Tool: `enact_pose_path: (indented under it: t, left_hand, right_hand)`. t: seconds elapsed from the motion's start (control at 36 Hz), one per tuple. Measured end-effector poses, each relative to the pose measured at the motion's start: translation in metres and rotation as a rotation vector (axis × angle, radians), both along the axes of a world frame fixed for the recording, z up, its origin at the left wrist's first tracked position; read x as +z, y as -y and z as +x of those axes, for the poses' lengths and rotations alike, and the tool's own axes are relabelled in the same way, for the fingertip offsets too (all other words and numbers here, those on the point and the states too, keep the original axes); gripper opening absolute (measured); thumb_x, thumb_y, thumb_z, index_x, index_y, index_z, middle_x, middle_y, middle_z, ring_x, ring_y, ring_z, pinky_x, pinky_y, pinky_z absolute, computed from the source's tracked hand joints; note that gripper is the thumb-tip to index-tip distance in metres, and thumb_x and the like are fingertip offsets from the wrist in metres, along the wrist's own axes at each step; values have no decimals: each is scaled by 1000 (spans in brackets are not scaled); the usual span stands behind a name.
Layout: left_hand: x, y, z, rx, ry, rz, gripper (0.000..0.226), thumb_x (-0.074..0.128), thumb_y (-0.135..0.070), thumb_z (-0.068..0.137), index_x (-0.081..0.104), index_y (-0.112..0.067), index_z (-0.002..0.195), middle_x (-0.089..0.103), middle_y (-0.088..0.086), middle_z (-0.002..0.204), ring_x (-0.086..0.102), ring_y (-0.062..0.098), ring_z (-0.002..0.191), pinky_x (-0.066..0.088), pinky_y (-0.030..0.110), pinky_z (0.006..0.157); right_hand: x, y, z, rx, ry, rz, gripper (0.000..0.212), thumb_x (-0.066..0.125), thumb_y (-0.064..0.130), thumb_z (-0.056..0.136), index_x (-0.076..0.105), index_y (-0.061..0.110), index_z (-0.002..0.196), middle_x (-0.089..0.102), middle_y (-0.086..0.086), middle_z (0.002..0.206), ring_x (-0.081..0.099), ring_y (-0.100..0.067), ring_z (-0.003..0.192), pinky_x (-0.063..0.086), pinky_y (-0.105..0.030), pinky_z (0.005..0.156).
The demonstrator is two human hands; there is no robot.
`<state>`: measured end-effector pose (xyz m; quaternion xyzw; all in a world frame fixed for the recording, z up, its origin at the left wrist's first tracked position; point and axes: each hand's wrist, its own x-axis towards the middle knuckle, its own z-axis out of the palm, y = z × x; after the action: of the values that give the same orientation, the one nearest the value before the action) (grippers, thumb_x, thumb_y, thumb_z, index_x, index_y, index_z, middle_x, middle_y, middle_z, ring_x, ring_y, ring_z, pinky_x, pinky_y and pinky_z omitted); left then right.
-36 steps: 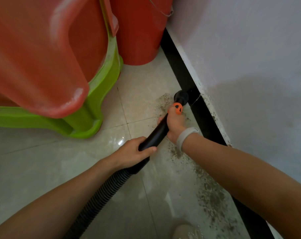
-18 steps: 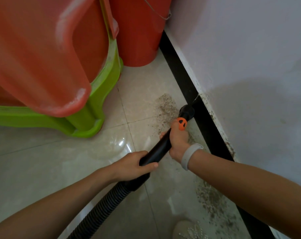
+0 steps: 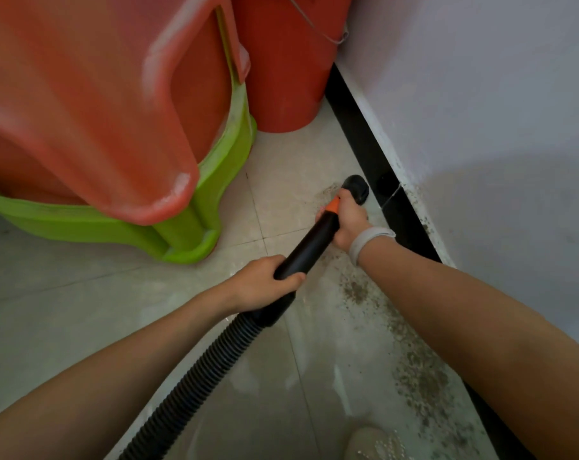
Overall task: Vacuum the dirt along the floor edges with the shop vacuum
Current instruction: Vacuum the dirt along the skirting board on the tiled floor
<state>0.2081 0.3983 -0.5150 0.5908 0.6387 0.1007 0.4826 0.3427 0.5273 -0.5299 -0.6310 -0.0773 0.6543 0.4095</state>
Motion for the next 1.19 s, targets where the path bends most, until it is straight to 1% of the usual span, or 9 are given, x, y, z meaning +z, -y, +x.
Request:
enact_pose_path:
  t: [0.22,0.33,0.39,0.53,0.67,0.83,0.94,1.08,1.19]
  left_hand:
    - [-1,12,-7,167,-92,69,28,54,-42,93,53,-16,101,62,3,94,60,21,85,45,31,68]
    - [-1,19,-6,371,82,13,36,50,-46,94,55,-10,98,69,10,87,68,27,78,55,40,74]
    - [-1,27,-7,419,164,-29,35,49,-45,95,53,-10,93,69,10,80,69,27,71,55,38,67]
    - [-7,48,-6,396,117,2,33,47,-41,97,50,-9,93,64,4,70,61,11,51,48,19,49]
    - [-12,58,-5,423,121,6,29,46,-41,97,48,-14,89,64,7,70,62,12,51,49,22,50]
    - [-25,77,-19,398,77,-9,26,47,-43,96,48,-18,88,66,10,67,62,11,48,49,24,50]
    - [-33,78,-17,358,71,-15,24,48,-41,96,46,-19,88,66,7,66,61,7,47,47,20,49]
    - [-30,43,-13,303,98,24,27,46,-43,97,44,-19,84,64,4,61,58,6,43,46,18,47]
    - [-27,7,-11,224,72,50,29,46,-44,97,42,-19,82,62,1,58,57,10,43,43,17,45]
  right_hand:
    - [5,8,-47,144,23,106,28,57,34,95,45,9,89,50,-10,65,53,-17,37,48,-26,44]
    - [0,27,-58,211,-9,94,27,55,34,96,46,9,94,49,-8,64,52,-16,42,47,-27,46]
    - [-4,37,-58,238,-5,66,28,54,34,97,47,7,97,51,-8,64,54,-18,50,49,-30,52]
    - [-11,52,-55,256,-77,-39,24,57,28,96,44,8,89,49,-13,80,55,-21,53,52,-32,52]
    - [-6,53,-59,278,-103,-77,19,58,20,93,44,8,91,45,-14,93,53,-22,56,53,-28,48]
    - [-10,79,-67,351,-49,-91,23,62,23,93,47,7,98,49,-10,72,54,-20,49,52,-29,48]
    - [-19,86,-68,370,18,-75,27,61,26,94,46,7,107,50,-9,72,53,-18,46,53,-27,46]
    - [-14,55,-61,319,77,-39,23,57,28,96,47,8,89,52,-8,55,51,-19,45,51,-32,51]
    - [-17,25,-50,324,56,-27,25,57,30,95,45,8,99,52,-11,63,52,-19,46,47,-31,48]
